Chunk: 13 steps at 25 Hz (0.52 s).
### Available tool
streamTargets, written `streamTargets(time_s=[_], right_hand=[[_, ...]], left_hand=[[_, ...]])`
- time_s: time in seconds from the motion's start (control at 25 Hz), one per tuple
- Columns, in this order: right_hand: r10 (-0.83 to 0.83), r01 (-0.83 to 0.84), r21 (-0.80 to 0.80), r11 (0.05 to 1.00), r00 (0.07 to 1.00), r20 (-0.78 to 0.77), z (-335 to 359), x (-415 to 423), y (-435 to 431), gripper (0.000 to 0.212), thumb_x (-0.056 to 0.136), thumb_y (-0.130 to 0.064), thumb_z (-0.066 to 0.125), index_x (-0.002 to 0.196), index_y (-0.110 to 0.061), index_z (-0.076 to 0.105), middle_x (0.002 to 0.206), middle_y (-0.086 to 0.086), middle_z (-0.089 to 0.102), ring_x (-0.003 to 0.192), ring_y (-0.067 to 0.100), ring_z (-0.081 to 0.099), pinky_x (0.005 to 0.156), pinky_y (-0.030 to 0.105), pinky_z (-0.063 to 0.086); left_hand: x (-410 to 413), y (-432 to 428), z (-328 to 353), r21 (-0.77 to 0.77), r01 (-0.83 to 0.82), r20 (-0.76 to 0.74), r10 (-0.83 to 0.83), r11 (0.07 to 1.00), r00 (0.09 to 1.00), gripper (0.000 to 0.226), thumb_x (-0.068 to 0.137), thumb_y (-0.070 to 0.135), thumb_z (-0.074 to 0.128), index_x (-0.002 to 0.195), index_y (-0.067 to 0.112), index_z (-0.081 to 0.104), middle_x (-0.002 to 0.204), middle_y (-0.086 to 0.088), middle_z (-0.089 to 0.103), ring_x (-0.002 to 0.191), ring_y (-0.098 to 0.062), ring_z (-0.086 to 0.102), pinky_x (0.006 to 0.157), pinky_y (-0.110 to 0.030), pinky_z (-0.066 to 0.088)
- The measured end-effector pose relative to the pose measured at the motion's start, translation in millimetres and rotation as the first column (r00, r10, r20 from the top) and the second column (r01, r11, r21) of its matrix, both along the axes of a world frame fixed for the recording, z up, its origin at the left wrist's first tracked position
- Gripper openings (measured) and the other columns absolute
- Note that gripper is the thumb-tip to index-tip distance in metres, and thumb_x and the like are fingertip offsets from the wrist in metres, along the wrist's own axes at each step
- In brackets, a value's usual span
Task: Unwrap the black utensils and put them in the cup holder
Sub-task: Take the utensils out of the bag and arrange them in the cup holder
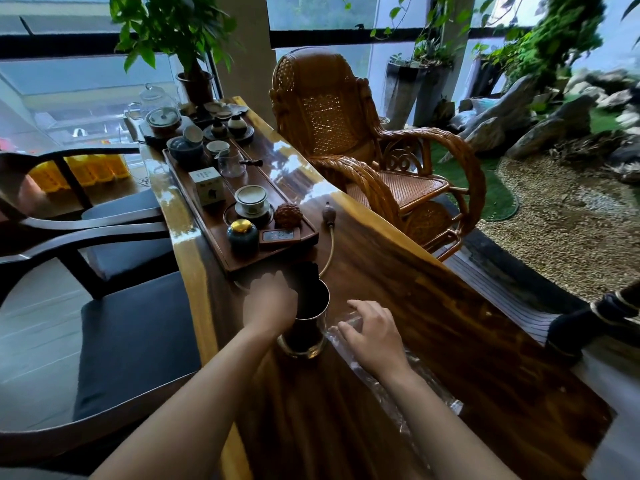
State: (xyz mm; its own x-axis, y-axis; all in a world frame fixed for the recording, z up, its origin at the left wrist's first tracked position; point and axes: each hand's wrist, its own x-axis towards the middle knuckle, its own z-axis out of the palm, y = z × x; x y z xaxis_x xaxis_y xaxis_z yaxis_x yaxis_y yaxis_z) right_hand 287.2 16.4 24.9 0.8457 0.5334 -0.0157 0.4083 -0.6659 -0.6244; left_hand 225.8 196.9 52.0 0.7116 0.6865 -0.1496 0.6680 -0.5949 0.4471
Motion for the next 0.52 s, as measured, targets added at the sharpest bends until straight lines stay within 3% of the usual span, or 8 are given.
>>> streamTargets(time_s=[0.12,0.4,0.52], right_hand=[[-0.025,0.025,0.003,1.0,1.0,-0.006,-5,1,-10,0.045,0.092,-0.034,0.066,0.134,-0.018,0.061,0.133,-0.001,0.061,0.125,0.02,0.049,0.102,0.032,0.042],[0.002,-0.002,0.002,1.0,1.0,-0.026,-9,1,-3,0.046,0.093,-0.032,0.065,0.136,-0.019,0.06,0.135,-0.001,0.06,0.128,0.02,0.047,0.105,0.032,0.041],[0.02,-0.02,-0.002,1.0,1.0,-0.017,-10,-1,2,0.046,0.092,-0.032,0.067,0.135,-0.018,0.061,0.134,0.0,0.061,0.126,0.02,0.049,0.104,0.033,0.043]], left_hand=[[1,5,-5,0.017,-0.016,0.028,0.016,1.0,0.999,0.028,0.103,0.029,0.042,0.117,0.01,0.057,0.123,-0.013,0.059,0.117,-0.031,0.052,0.094,-0.042,0.045],[-4,5,-17,-0.027,-0.046,0.022,0.047,0.999,0.999,0.031,0.097,0.03,0.048,0.118,0.008,0.054,0.121,-0.014,0.057,0.114,-0.031,0.052,0.09,-0.041,0.044],[-6,6,-22,0.006,-0.071,0.135,0.07,0.997,0.988,0.025,0.1,0.028,0.049,0.111,0.011,0.063,0.112,-0.011,0.062,0.104,-0.027,0.056,0.082,-0.035,0.044]])
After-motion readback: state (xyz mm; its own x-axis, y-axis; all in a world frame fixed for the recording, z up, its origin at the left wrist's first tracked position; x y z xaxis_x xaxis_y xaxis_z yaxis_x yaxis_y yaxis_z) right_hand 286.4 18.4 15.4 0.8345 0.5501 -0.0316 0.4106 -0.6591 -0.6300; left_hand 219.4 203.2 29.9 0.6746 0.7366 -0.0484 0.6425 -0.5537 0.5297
